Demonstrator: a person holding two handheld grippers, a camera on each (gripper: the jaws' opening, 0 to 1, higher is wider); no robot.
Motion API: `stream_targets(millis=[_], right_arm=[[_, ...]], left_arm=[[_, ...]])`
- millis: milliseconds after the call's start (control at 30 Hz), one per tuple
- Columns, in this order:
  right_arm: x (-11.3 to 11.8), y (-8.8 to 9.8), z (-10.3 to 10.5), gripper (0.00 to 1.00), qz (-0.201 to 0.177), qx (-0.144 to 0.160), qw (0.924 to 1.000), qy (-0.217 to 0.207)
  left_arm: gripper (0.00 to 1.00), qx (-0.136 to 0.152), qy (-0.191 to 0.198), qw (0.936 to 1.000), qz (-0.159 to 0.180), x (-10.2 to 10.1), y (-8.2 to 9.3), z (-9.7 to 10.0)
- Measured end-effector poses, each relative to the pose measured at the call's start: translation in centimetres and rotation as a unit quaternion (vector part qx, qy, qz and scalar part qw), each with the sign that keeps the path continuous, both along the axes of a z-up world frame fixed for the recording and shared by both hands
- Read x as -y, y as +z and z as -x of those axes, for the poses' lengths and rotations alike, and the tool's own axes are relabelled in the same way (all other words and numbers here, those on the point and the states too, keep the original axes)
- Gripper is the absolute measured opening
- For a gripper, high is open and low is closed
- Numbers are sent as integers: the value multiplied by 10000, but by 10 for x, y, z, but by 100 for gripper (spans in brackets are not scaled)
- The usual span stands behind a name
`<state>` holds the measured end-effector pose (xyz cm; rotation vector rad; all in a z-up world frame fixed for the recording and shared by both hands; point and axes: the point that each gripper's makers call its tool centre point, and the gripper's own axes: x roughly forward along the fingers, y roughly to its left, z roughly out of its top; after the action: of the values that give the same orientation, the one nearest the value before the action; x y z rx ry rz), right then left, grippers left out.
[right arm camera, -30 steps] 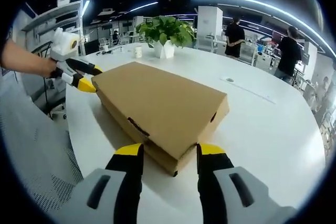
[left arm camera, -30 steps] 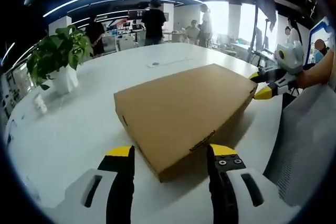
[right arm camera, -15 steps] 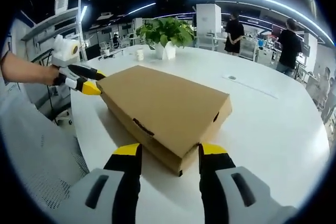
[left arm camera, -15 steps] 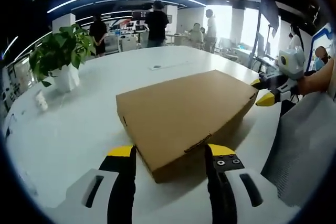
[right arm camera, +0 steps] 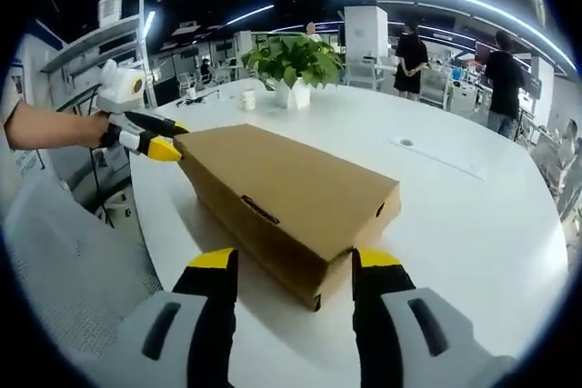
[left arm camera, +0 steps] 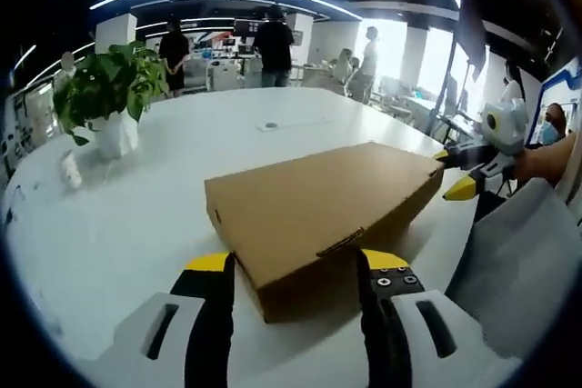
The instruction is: Operate the shoe box by opening the lid, removing the specified soft item, and placing it in the target area until the item is outside and the box remains undamaged.
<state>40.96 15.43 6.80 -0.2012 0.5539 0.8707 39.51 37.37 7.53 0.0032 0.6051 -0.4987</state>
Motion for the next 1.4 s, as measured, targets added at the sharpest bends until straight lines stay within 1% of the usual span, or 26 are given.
stream_targets(millis=[67, 200, 400, 600, 800, 967, 1133, 1200, 1267, 1333, 1400], right_arm=[[-1, 5, 0, 49, -35, 7, 10000, -13], [-1, 14, -3, 49, -70, 76, 9999, -34], [-3, 35, -10, 51, -149, 273, 9995, -66], [-4, 47, -18, 50, -112, 442, 9989, -53], [-4, 56, -27, 50, -100, 565, 9983, -74], [-5, 64, -35, 50, -103, 662, 9977, -85], [-6, 71, -43, 50, -109, 722, 9973, -95], [-7, 73, -47, 50, -109, 749, 9971, -99], [-8, 76, -51, 50, -112, 775, 9969, -103], [-8, 78, -54, 49, -115, 786, 9968, -117], [-8, 80, -58, 49, -121, 800, 9966, -132]], left_arm=[[59, 0, -65, 10000, -5, 2, 3, 1], [65, 18, -125, 9998, 123, 5, 15, 0], [70, 171, -222, 9995, 135, 8, 34, -4], [72, 287, -266, 9992, 109, 10, 48, -12], [71, 384, -288, 9988, 24, 8, 56, -19], [71, 464, -246, 9986, 31, 6, 63, -28], [69, 529, -210, 9984, 3, 4, 69, -37], [66, 557, -188, 9983, -23, 2, 70, -40], [61, 656, -122, 9977, -151, -4, 71, -48], [52, 725, 9, 9970, -265, -12, 72, -55], [45, 745, 34, 9967, -334, -16, 73, -59]])
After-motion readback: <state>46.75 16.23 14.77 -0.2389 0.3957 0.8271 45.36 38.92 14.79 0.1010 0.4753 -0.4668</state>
